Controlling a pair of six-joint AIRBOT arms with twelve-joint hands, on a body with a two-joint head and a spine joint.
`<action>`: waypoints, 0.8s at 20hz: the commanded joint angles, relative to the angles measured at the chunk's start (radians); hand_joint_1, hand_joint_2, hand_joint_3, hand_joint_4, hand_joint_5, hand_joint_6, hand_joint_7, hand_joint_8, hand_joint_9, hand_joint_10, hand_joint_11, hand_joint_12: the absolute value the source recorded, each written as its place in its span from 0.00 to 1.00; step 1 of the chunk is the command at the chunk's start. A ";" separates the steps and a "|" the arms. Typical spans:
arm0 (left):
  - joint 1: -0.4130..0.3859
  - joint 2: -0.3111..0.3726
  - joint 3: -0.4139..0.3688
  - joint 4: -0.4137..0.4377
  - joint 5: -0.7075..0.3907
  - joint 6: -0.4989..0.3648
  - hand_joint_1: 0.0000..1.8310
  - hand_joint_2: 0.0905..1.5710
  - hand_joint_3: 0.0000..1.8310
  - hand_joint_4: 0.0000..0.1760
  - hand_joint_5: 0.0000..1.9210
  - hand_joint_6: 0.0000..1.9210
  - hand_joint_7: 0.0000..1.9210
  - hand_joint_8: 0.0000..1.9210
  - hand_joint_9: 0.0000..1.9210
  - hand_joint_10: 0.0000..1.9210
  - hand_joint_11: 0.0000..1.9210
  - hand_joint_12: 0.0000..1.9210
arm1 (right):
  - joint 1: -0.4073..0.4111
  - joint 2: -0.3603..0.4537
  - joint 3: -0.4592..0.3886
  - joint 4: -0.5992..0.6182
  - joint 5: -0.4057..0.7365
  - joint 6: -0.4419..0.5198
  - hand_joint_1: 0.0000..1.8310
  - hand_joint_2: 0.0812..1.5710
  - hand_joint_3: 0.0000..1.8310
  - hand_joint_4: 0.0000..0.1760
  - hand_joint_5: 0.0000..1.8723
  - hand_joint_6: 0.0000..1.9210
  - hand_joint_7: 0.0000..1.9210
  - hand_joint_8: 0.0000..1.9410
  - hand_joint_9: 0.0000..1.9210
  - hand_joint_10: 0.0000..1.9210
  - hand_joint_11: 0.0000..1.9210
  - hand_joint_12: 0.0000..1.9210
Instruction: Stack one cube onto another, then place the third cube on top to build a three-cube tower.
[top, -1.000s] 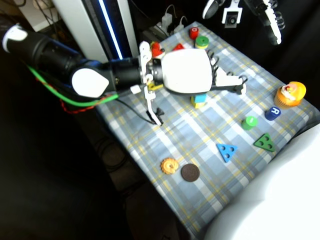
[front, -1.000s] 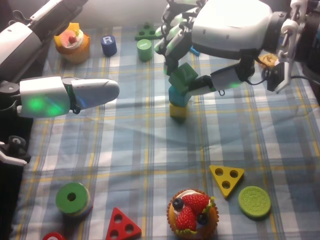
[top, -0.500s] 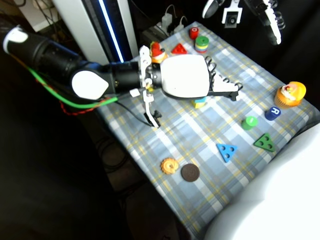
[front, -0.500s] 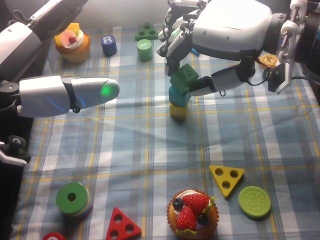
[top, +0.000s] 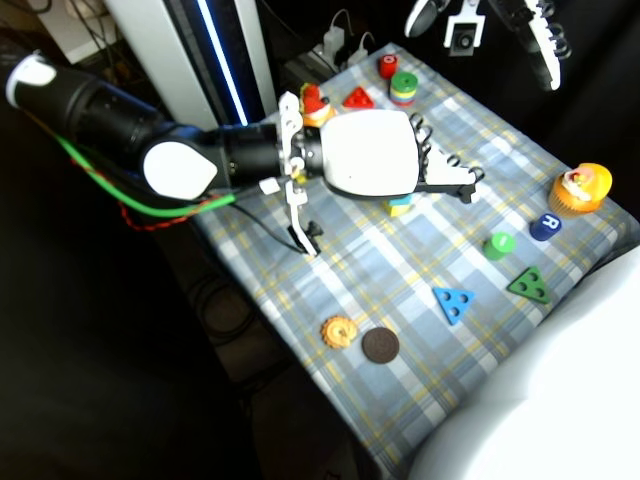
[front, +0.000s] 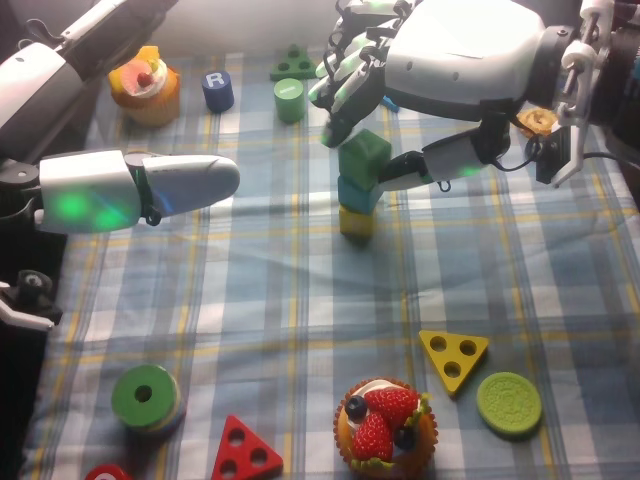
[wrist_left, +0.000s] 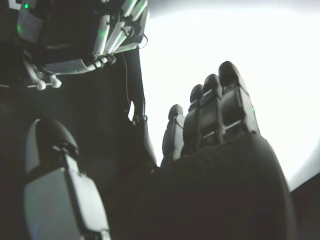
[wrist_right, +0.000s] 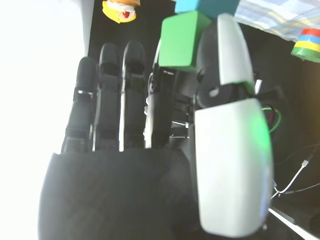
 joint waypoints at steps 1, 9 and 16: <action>-0.013 0.003 0.006 0.014 -0.118 -0.010 0.38 0.48 0.00 1.00 0.04 0.00 0.05 0.00 0.04 0.00 0.00 0.15 | 0.006 -0.002 0.003 0.031 0.096 0.005 0.59 0.60 0.00 0.00 0.47 0.00 0.35 0.00 0.28 0.00 0.04 0.48; -0.014 0.002 0.005 0.012 -0.122 -0.011 0.40 0.47 0.00 1.00 0.04 0.00 0.04 0.00 0.04 0.00 0.00 0.13 | 0.006 -0.002 -0.017 0.023 0.101 0.014 0.59 0.61 0.00 0.00 0.40 0.00 0.31 0.00 0.26 0.00 0.00 0.50; 0.016 0.014 0.077 0.077 -0.280 -0.362 0.39 0.46 0.00 1.00 0.02 0.00 0.02 0.00 0.00 0.00 0.00 0.00 | -0.063 0.205 -0.134 0.243 0.389 -0.020 0.36 0.63 0.00 0.00 0.13 0.00 0.14 0.00 0.16 0.00 0.00 0.22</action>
